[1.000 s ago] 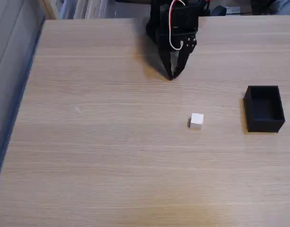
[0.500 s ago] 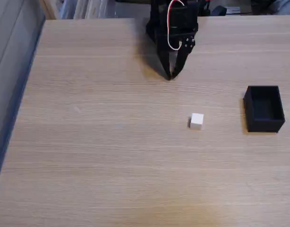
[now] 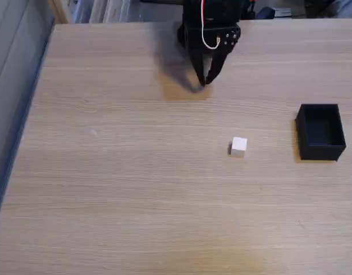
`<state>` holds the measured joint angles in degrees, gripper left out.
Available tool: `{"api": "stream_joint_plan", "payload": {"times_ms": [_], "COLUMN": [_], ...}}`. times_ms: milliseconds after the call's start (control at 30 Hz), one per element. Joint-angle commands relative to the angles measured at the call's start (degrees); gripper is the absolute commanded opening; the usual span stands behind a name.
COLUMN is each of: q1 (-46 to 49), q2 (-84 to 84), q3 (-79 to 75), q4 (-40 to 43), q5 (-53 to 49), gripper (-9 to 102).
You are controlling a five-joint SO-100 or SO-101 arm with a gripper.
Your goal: Pick a white block and place it in the black box.
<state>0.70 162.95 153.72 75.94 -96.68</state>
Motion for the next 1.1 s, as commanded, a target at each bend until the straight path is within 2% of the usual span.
{"api": "stream_joint_plan", "payload": {"times_ms": [0,167,367,800,1067], "q1": [-1.9,-2.3,-2.8,-4.3,-5.4], "q2": [-8.4,-16.4,-22.4,-43.7,-53.9], "q3": [-8.2,-12.4,-13.2,-23.5,-31.1], "q4": [-0.1,-2.1,-6.9,-18.1,-18.4], "q5": [3.3,8.8,8.3,11.6,15.3], "gripper": [3,17,30,32,32]}}
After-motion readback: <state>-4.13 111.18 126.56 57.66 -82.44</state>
